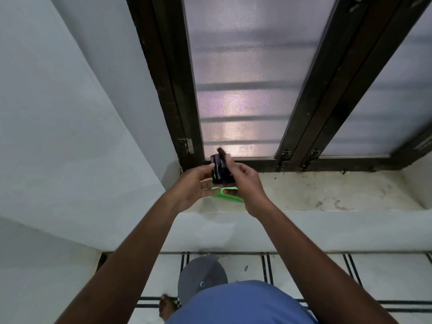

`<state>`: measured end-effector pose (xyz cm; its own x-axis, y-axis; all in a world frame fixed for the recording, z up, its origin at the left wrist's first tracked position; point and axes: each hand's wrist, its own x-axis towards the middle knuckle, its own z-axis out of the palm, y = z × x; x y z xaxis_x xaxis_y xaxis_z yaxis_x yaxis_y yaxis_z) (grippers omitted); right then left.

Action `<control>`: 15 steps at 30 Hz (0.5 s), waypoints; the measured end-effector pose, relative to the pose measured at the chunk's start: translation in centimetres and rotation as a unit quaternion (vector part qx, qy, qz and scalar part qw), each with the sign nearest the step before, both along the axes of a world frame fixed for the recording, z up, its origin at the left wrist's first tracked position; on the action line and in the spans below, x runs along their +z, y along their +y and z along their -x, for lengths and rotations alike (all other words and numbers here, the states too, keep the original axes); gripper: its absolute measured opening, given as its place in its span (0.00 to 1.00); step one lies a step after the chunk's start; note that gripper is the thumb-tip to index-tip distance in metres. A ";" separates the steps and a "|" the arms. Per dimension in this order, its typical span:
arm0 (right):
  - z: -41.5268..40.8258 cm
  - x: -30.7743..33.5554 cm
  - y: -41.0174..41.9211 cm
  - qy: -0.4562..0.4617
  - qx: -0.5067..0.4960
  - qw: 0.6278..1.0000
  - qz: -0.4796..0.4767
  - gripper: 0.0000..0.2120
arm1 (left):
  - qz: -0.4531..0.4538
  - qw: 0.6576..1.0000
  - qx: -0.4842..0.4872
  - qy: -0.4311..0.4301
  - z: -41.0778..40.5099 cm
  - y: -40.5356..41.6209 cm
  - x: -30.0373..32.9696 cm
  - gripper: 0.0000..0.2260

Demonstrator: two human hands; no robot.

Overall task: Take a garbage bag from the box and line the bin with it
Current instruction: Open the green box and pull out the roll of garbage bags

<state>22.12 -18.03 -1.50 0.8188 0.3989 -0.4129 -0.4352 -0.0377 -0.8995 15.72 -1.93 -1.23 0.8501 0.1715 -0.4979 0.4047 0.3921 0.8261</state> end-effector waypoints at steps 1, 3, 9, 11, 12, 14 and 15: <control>0.2 -0.1 0.0 -0.028 0.007 1.000 0.005 0.20 | -0.004 1.000 0.005 0.002 -0.1 -0.1 0.1 0.17; 0.3 -0.5 0.2 -0.070 -0.001 0.997 0.015 0.12 | 0.008 1.000 0.016 0.005 -0.2 -0.1 0.3 0.20; -0.3 -0.3 0.2 -0.052 -0.031 0.998 0.015 0.13 | -0.008 1.000 0.003 0.006 -0.2 -0.2 0.3 0.19; -0.5 -0.1 0.0 -0.027 -0.034 0.999 0.010 0.14 | 0.002 1.000 0.025 0.013 -0.2 -0.3 0.1 0.17; -0.6 0.1 0.0 -0.022 -0.037 0.999 0.010 0.14 | 0.016 0.999 0.041 0.018 -0.4 -0.3 0.0 0.18; -0.8 0.0 -0.2 -0.025 -0.036 0.999 0.012 0.14 | 0.048 0.996 0.072 0.030 -0.6 -0.2 0.1 0.23; -0.9 0.0 -0.2 -0.032 -0.032 0.999 0.012 0.14 | 0.049 0.996 0.072 0.032 -0.6 -0.2 0.2 0.26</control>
